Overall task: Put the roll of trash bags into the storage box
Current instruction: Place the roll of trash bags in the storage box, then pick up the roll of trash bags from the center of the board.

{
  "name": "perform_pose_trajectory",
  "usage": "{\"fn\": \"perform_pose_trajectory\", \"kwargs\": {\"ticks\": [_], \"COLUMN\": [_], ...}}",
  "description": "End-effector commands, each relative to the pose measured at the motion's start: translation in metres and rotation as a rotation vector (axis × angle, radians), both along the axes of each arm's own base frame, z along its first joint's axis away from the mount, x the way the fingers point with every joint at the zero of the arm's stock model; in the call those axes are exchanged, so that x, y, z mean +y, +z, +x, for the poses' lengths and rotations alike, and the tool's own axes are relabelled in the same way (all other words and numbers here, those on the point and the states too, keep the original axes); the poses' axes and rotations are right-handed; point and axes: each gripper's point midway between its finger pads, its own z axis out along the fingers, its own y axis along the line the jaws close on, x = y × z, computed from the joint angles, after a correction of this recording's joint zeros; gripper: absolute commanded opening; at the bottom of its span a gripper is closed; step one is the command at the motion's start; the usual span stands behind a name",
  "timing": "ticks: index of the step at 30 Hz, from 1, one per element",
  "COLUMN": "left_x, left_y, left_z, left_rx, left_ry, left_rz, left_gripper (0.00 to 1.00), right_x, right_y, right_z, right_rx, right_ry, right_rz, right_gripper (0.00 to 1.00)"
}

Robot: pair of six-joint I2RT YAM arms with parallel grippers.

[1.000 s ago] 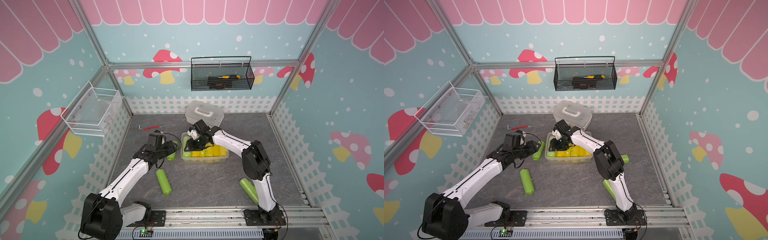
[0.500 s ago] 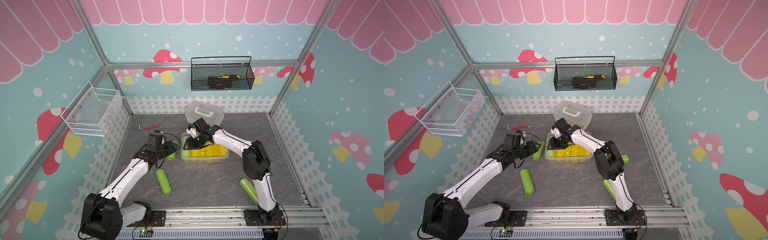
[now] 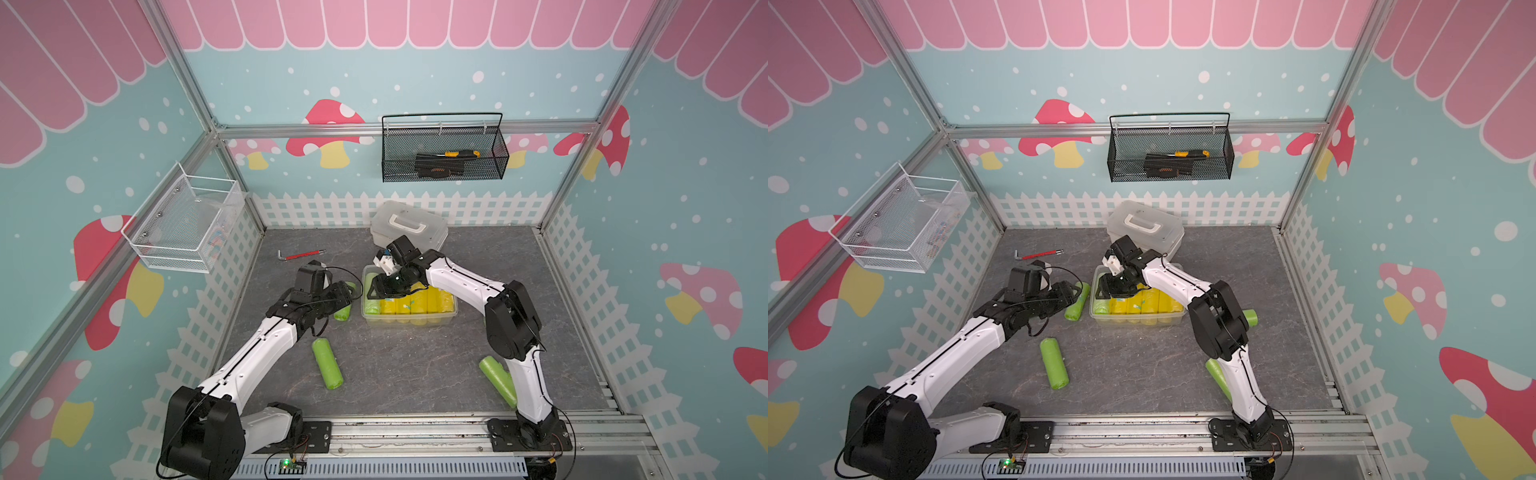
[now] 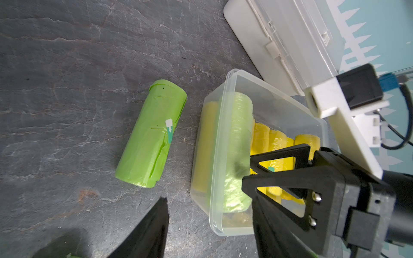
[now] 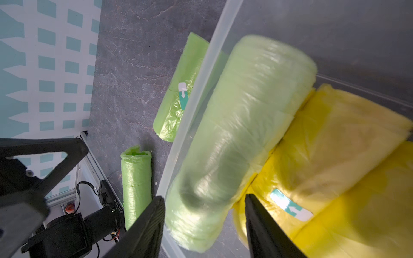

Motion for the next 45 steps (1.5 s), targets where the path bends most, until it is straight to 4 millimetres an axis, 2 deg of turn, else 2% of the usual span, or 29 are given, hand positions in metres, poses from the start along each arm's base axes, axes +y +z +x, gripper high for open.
{"fn": "perform_pose_trajectory", "kwargs": {"ticks": [1,4,7,10,13,18,20,24,28,35,39,45], "left_x": [0.002,0.003,0.003,0.003,0.003,0.001,0.000,-0.003,-0.006,-0.004,-0.005,-0.005], "left_y": [0.002,0.003,0.004,0.004,0.006,0.005,0.003,-0.001,-0.001,-0.005,-0.008,-0.006], "left_z": [-0.001,-0.001,-0.001,-0.001,0.000,0.004,0.006,0.012,0.013,0.009,0.009,0.008], "left_rx": [-0.008,-0.011,-0.014,-0.015,-0.018,-0.015,-0.010,0.000,0.001,0.001,0.007,0.004], "left_ry": [0.011,0.012,0.011,0.010,0.009,-0.001,-0.005,-0.019,-0.032,-0.028,-0.029,-0.031], "left_rz": [-0.012,-0.010,-0.010,-0.008,-0.007,-0.002,0.003,0.001,-0.009,-0.005,-0.010,-0.015], "left_gripper": [0.62,0.62,0.62,0.62,0.62,0.62,0.62,0.62,0.62,0.62,0.62,0.62], "right_x": [-0.008,-0.016,-0.038,-0.072,-0.119,-0.206,-0.234,-0.276,-0.303,-0.345,-0.358,-0.372], "right_y": [0.025,0.034,0.049,0.062,0.078,0.073,0.064,0.040,0.023,0.007,-0.007,-0.028], "right_z": [0.007,0.009,0.013,0.013,0.007,-0.014,-0.027,-0.054,-0.072,-0.093,-0.097,-0.091], "right_rx": [-0.055,-0.076,-0.126,-0.183,-0.234,-0.196,-0.171,-0.091,-0.031,0.038,0.132,0.248], "right_ry": [-0.010,-0.016,-0.034,-0.052,-0.106,-0.304,-0.411,-0.605,-0.780,-1.004,-1.105,-1.218], "right_rz": [0.006,-0.003,-0.043,-0.107,-0.163,-0.258,-0.305,-0.353,-0.321,-0.288,-0.268,-0.286], "right_gripper": [0.59,0.59,0.60,0.63,0.64,0.68,0.74,0.81,0.86,0.94,0.96,0.98]}}
